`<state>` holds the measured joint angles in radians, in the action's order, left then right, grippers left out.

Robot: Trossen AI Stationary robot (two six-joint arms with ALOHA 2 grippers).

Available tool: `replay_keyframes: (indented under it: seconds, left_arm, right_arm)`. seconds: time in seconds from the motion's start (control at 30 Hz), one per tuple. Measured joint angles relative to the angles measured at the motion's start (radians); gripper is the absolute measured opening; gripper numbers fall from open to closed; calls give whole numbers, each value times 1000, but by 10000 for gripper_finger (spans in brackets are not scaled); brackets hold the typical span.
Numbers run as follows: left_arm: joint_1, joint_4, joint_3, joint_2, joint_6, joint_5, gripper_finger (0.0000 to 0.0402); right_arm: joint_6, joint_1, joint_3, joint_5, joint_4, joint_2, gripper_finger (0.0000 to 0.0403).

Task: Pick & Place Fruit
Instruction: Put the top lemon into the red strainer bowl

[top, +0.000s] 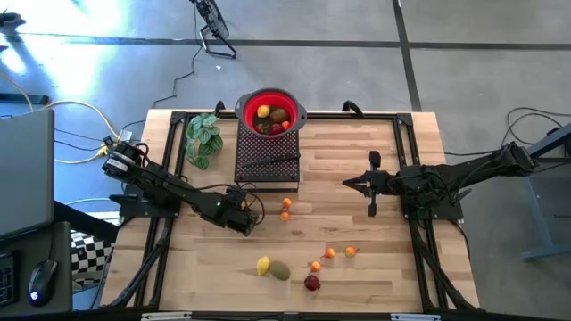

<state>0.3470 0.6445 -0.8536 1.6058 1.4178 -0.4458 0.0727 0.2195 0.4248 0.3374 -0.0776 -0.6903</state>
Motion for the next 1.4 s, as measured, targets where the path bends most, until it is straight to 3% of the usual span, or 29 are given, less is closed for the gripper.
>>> replay_keyframes:
  seconds: [0.53,0.8,1.17,1.4]
  left_arm:
    - [0,-23,-1,0,-13,13,216]
    - [0,-23,-67,0,-118,33,216]
    - [-2,-22,-304,-4,-328,7,216]
    - [-46,-10,-507,-4,-566,-9,216]
  right_arm:
    - [0,0,0,0,0,0,3]
    - [0,0,0,0,0,0,3]
    - [3,0,0,0,0,0,3]
    - [3,0,0,0,0,0,3]
